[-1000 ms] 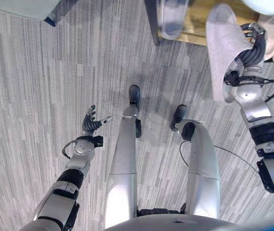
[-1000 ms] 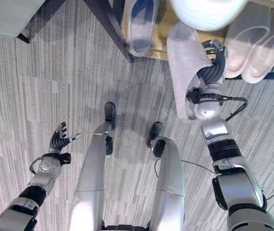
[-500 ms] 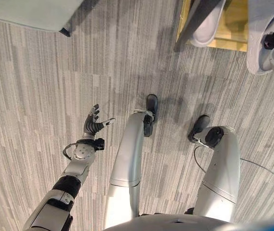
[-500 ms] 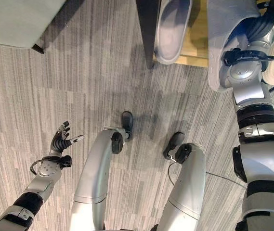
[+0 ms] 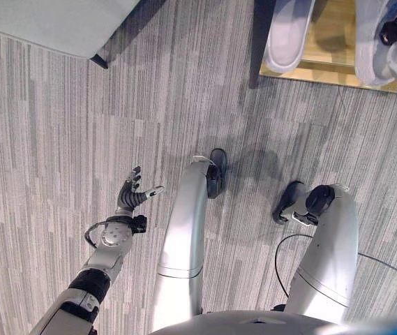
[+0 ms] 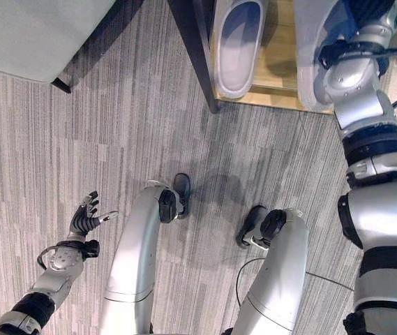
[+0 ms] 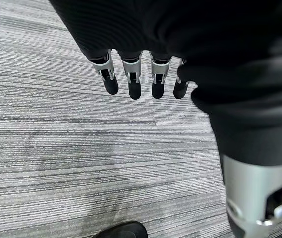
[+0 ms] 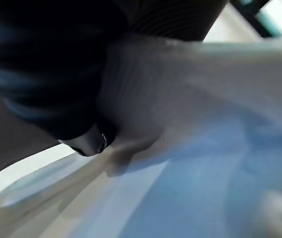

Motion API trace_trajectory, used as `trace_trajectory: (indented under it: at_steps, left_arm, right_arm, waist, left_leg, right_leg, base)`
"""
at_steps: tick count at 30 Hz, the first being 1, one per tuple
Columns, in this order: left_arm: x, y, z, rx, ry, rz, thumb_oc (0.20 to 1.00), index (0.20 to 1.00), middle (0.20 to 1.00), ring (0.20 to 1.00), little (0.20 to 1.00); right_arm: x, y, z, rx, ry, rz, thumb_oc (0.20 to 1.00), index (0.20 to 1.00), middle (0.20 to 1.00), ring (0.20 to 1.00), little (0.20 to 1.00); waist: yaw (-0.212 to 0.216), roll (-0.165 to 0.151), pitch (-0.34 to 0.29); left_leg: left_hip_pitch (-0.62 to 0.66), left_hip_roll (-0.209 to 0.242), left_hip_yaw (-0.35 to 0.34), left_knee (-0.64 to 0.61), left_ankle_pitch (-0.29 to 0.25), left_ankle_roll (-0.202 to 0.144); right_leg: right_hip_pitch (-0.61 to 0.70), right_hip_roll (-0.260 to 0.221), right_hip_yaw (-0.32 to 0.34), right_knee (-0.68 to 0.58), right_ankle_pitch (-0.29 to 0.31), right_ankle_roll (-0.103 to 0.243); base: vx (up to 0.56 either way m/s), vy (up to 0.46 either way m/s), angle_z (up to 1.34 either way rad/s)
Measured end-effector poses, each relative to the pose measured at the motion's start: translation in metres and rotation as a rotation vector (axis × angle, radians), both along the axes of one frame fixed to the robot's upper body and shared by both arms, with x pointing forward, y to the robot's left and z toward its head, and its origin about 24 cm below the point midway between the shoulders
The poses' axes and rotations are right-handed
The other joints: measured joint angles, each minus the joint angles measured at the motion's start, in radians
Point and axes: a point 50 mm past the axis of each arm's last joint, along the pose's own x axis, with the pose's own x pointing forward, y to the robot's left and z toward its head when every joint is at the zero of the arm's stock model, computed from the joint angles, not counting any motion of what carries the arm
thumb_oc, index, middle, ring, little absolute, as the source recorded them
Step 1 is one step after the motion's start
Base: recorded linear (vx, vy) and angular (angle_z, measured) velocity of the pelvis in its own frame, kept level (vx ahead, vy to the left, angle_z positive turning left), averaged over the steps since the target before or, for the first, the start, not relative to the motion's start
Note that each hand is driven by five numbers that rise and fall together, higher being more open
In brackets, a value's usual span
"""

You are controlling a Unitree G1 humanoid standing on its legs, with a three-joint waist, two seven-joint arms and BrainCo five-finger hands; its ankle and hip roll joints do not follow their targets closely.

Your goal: Arrange the slippers neatly on the shoe rack.

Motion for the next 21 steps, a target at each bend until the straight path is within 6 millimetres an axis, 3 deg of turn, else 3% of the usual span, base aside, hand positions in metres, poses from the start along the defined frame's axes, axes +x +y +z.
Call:
trace_trajectory:
  at_steps: [2, 7, 9, 15, 17, 21]
  left_arm:
    - [-0.005, 0.01, 0.0, 0.035, 0.019, 0.001, 1.0, 1.0, 1.0, 1.0, 1.0]
    - [-0.003, 0.014, 0.005, 0.023, 0.006, 0.011, 1.0, 1.0, 1.0, 1.0, 1.0]
    - [0.003, 0.017, 0.022, 0.017, -0.054, -0.002, 1.0, 1.0, 1.0, 1.0, 1.0]
    - [-0.001, 0.02, 0.023, 0.013, -0.055, 0.002, 1.0, 1.0, 1.0, 1.0, 1.0]
    - [-0.012, 0.006, 0.062, -0.024, -0.196, -0.121, 1.0, 1.0, 1.0, 1.0, 1.0]
    - [-0.024, 0.029, 0.05, 0.029, -0.123, -0.081, 1.0, 1.0, 1.0, 1.0, 1.0]
  right_arm:
    - [0.006, 0.006, 0.001, -0.044, 0.058, -0.001, 0.2, 0.2, 0.2, 0.2, 0.2]
    - [0.015, 0.008, -0.009, -0.017, 0.124, 0.003, 0.2, 0.2, 0.2, 0.2, 0.2]
    - [0.019, 0.014, -0.006, -0.013, 0.149, 0.012, 0.2, 0.2, 0.2, 0.2, 0.2]
    - [0.019, 0.006, -0.009, 0.019, 0.176, -0.001, 0.2, 0.2, 0.2, 0.2, 0.2]
    - [0.014, -0.015, -0.01, 0.057, 0.186, -0.051, 0.2, 0.2, 0.2, 0.2, 0.2]
    - [0.01, -0.035, -0.009, 0.138, 0.205, -0.11, 0.2, 0.2, 0.2, 0.2, 0.2]
  waist:
    - [0.002, -0.013, 0.007]
    - [-0.01, -0.028, 0.033]
    - [-0.005, -0.031, 0.096]
    - [0.001, -0.029, 0.14]
    - [0.014, -0.018, 0.224]
    - [0.031, -0.007, 0.226]
  left_leg:
    - [-0.011, 0.013, 0.002, 0.074, -0.038, 0.003]
    - [-0.017, 0.024, 0.015, 0.126, -0.056, 0.006]
    - [-0.017, 0.032, 0.019, 0.172, -0.07, 0.015]
    - [-0.024, 0.033, 0.015, 0.312, -0.11, 0.005]
    - [-0.031, 0.046, 0.012, 0.416, -0.143, 0.011]
    - [-0.012, 0.029, 0.019, 0.359, -0.132, -0.001]
  right_leg:
    - [-0.014, 0.004, 0.022, 0.063, -0.028, 0.002]
    - [-0.031, 0.014, 0.053, 0.112, -0.037, 0.0]
    - [-0.037, 0.018, 0.072, 0.164, -0.053, -0.019]
    - [-0.046, 0.022, 0.116, 0.308, -0.099, -0.019]
    - [-0.051, 0.023, 0.148, 0.415, -0.141, -0.035]
    - [-0.047, 0.022, 0.15, 0.373, -0.138, -0.029]
  base:
    - [0.05, 0.005, -0.09]
    - [0.04, -0.007, -0.07]
    - [0.05, -0.004, 0.0]
    - [0.06, 0.006, 0.02]
    - [0.02, 0.006, 0.01]
    - [0.02, 0.008, 0.02]
